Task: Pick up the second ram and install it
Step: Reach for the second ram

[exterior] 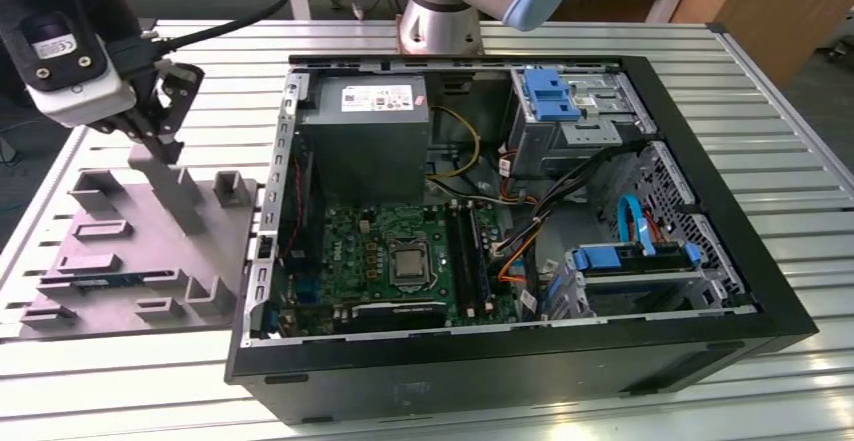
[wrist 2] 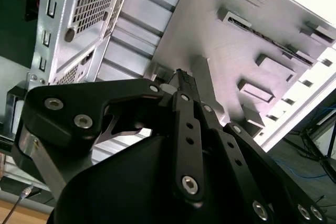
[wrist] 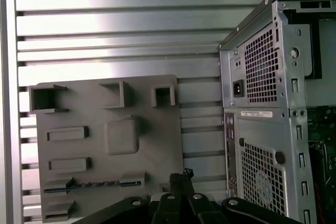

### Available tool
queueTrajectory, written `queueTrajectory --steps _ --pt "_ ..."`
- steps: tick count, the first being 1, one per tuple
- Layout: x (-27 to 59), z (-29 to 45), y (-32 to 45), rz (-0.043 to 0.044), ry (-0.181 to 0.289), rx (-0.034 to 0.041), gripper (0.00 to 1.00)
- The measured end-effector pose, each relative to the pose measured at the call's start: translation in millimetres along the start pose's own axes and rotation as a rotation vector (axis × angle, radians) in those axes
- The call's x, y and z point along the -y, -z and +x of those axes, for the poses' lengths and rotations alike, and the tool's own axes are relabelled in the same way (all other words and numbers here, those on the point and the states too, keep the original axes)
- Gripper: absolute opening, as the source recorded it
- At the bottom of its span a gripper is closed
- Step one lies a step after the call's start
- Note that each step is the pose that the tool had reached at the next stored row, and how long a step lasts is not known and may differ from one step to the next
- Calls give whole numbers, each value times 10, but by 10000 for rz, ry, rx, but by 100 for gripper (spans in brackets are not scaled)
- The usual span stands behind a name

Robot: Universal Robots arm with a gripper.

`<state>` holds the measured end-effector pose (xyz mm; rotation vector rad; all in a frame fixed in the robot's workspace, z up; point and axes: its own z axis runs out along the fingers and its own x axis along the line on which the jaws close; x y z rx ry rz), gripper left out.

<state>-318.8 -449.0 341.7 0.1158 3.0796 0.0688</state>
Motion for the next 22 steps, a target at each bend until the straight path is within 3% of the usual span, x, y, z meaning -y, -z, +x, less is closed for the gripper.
queueTrajectory --steps 22 --pt "225 392 -148 0 1 1 11"
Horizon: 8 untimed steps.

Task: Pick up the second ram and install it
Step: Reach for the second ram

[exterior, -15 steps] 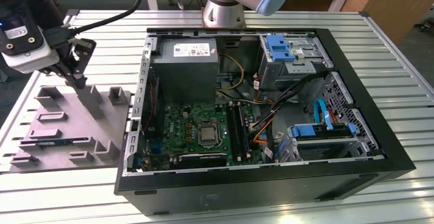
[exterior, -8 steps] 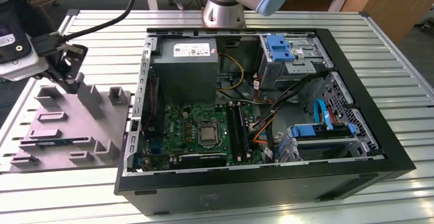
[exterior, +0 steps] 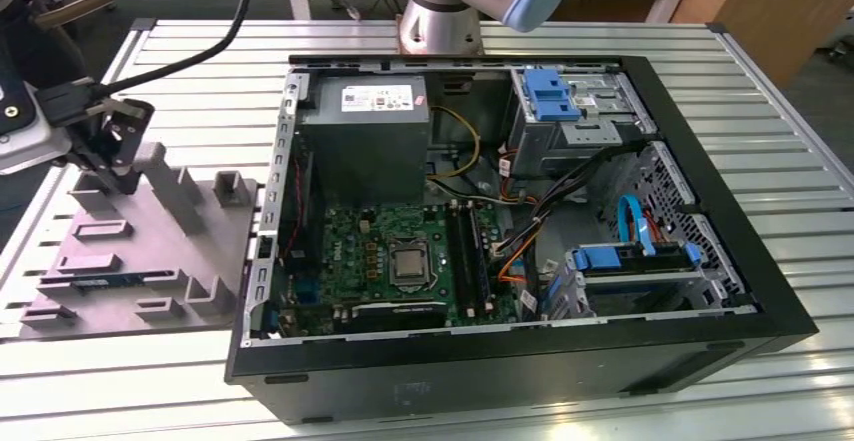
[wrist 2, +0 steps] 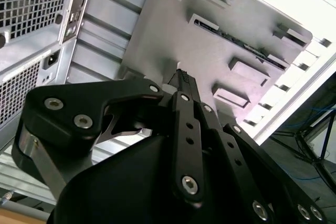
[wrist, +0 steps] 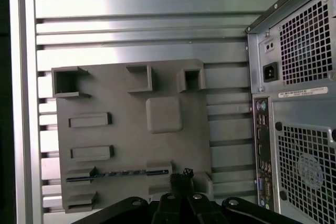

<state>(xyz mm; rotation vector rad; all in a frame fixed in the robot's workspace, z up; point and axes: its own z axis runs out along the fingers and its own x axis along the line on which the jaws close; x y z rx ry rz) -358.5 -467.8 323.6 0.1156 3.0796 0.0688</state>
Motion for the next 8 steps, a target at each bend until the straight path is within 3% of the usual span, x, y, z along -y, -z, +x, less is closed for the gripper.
queueTrajectory --steps 8 --pt "56 163 -78 0 -1 0 11"
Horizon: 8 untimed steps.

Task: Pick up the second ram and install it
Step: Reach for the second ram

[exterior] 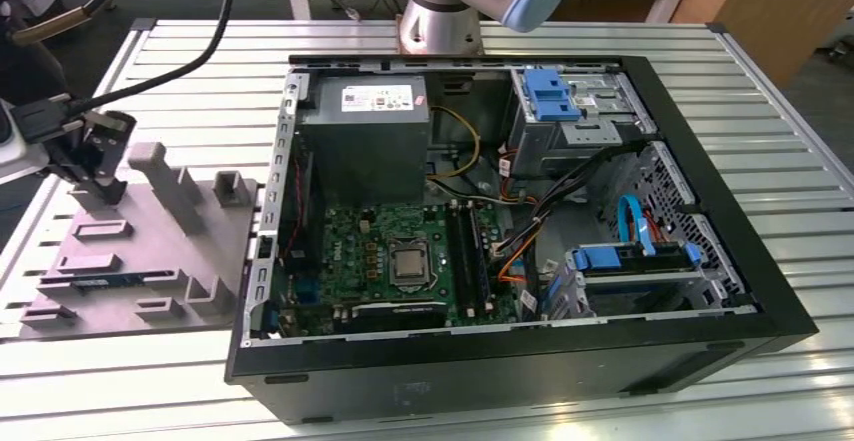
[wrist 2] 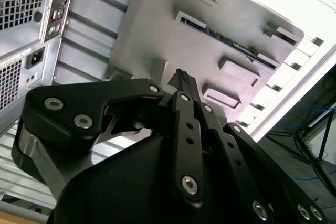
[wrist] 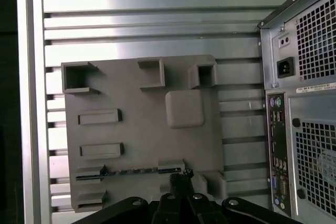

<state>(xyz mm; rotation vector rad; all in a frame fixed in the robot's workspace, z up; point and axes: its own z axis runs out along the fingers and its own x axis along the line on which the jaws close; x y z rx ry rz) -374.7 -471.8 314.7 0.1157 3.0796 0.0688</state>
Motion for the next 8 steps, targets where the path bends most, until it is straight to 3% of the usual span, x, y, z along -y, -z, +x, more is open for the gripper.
queueTrajectory --steps 8 --pt "69 119 -90 0 1 0 11"
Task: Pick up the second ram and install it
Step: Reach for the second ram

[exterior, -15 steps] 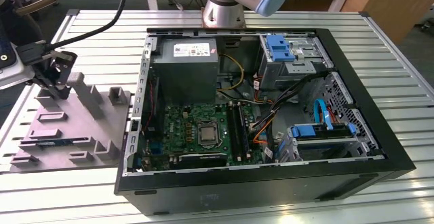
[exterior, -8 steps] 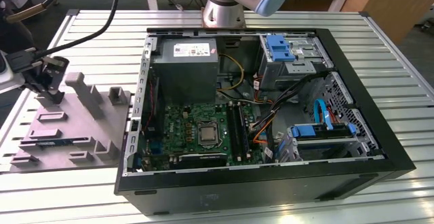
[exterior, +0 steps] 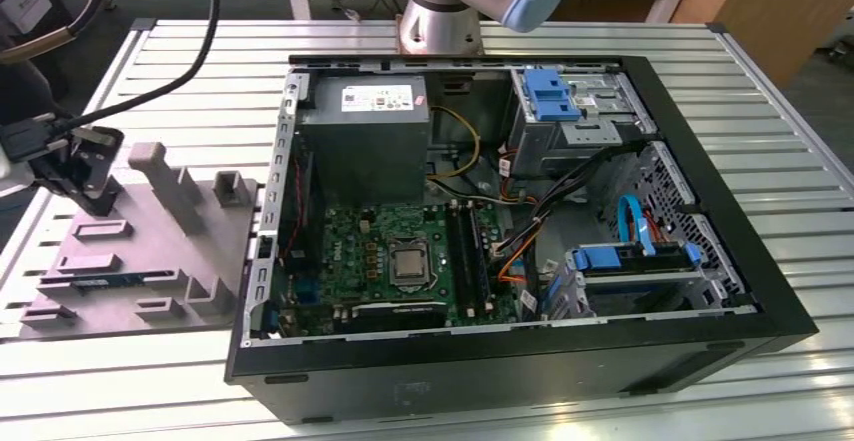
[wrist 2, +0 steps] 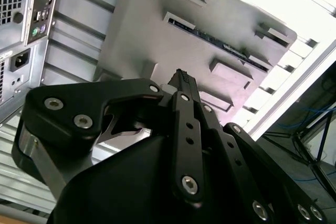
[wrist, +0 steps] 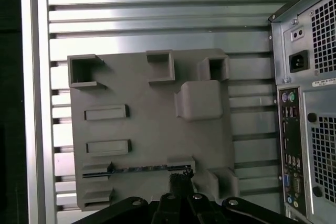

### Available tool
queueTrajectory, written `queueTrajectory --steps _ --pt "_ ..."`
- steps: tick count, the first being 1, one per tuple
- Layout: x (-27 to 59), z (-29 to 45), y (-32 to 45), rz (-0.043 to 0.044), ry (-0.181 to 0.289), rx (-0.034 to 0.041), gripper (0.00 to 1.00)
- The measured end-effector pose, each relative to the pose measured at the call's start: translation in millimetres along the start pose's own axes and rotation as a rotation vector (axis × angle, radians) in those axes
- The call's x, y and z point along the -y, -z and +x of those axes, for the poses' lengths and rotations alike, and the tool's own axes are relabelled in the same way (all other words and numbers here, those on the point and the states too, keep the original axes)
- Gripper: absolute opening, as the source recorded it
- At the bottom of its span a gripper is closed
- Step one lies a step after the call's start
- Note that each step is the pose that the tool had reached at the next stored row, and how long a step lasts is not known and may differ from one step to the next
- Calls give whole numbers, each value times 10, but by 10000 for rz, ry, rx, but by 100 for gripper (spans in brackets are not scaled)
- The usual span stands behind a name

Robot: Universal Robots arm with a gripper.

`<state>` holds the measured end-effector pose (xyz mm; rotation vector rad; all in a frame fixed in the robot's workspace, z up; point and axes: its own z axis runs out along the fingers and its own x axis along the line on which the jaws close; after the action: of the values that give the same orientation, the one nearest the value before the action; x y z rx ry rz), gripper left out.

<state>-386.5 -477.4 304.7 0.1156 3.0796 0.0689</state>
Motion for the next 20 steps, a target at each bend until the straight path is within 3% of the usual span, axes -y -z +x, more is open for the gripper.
queueTrajectory --steps 20 --pt "156 299 -166 0 0 0 11"
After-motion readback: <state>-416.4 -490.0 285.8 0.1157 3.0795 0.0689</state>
